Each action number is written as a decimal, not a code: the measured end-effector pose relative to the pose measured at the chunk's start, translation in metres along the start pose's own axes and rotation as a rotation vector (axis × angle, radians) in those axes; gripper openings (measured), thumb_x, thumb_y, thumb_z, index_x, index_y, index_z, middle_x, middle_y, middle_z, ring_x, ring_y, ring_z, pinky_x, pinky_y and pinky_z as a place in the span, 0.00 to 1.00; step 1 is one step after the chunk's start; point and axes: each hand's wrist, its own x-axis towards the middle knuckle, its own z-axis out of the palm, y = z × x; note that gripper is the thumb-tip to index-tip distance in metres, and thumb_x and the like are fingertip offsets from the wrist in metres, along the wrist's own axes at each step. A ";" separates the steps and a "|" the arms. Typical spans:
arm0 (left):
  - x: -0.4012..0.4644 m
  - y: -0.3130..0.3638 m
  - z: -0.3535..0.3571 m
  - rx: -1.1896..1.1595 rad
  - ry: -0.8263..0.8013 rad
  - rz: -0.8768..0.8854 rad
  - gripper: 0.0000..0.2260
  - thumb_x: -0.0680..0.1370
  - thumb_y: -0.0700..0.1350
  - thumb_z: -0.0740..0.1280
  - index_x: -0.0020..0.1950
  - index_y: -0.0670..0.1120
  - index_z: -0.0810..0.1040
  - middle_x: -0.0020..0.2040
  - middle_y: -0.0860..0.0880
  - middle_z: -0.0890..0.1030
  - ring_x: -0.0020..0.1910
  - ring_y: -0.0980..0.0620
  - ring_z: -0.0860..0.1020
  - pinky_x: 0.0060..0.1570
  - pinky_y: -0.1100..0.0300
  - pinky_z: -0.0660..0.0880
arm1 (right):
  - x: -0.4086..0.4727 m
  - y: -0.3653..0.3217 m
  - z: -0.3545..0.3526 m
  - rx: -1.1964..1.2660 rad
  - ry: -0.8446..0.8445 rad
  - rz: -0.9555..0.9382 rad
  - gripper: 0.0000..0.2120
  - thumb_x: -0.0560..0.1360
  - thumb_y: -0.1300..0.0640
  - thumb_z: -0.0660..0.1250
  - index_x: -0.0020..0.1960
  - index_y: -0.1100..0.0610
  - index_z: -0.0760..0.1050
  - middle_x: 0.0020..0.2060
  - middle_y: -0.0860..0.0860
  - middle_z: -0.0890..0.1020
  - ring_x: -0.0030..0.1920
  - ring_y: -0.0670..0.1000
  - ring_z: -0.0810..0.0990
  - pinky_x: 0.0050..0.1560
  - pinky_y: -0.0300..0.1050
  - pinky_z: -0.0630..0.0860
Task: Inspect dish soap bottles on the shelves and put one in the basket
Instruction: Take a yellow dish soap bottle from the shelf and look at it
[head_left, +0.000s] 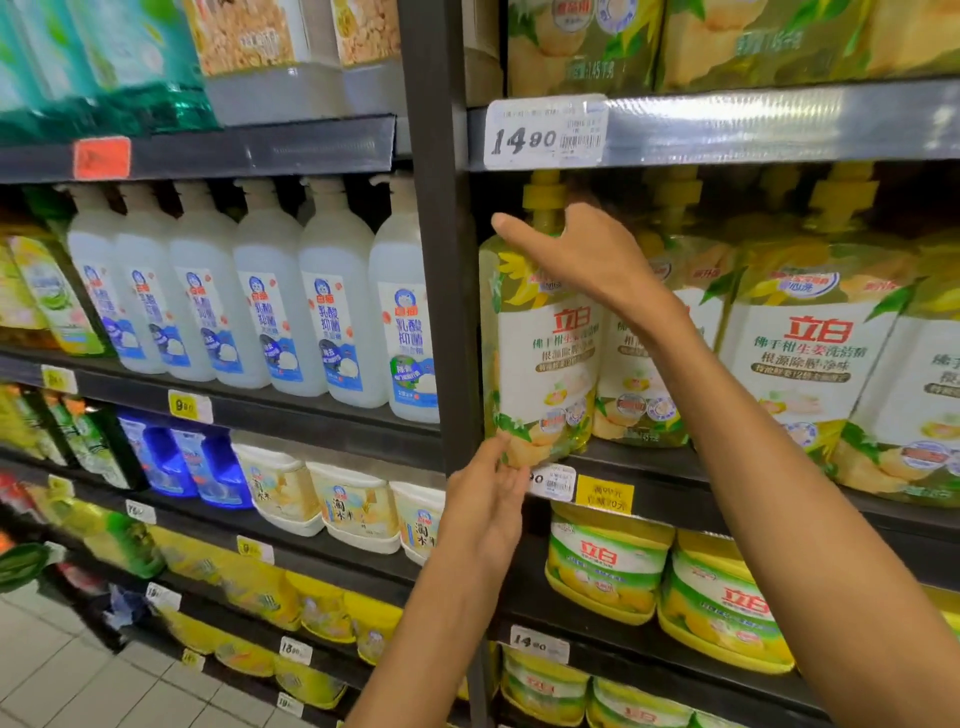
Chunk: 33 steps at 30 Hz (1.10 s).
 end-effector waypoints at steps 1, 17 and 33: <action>-0.002 0.001 -0.001 -0.039 -0.013 -0.033 0.03 0.78 0.35 0.65 0.47 0.35 0.76 0.45 0.39 0.81 0.47 0.47 0.80 0.63 0.55 0.72 | -0.001 -0.001 -0.001 0.017 0.006 -0.001 0.26 0.73 0.30 0.60 0.34 0.53 0.66 0.32 0.47 0.73 0.33 0.47 0.73 0.32 0.42 0.66; -0.037 -0.023 -0.064 0.050 -0.405 -0.056 0.28 0.60 0.52 0.82 0.57 0.44 0.83 0.60 0.40 0.81 0.56 0.45 0.82 0.45 0.56 0.82 | -0.036 0.005 -0.014 0.287 -0.205 -0.001 0.27 0.72 0.31 0.63 0.47 0.56 0.79 0.45 0.48 0.86 0.44 0.46 0.84 0.51 0.48 0.80; -0.035 -0.034 -0.103 0.027 -0.377 -0.223 0.25 0.80 0.60 0.53 0.71 0.47 0.71 0.70 0.42 0.73 0.69 0.42 0.71 0.68 0.44 0.66 | -0.131 0.050 0.031 1.020 0.043 0.218 0.27 0.70 0.49 0.73 0.68 0.45 0.71 0.61 0.54 0.80 0.55 0.54 0.83 0.56 0.56 0.80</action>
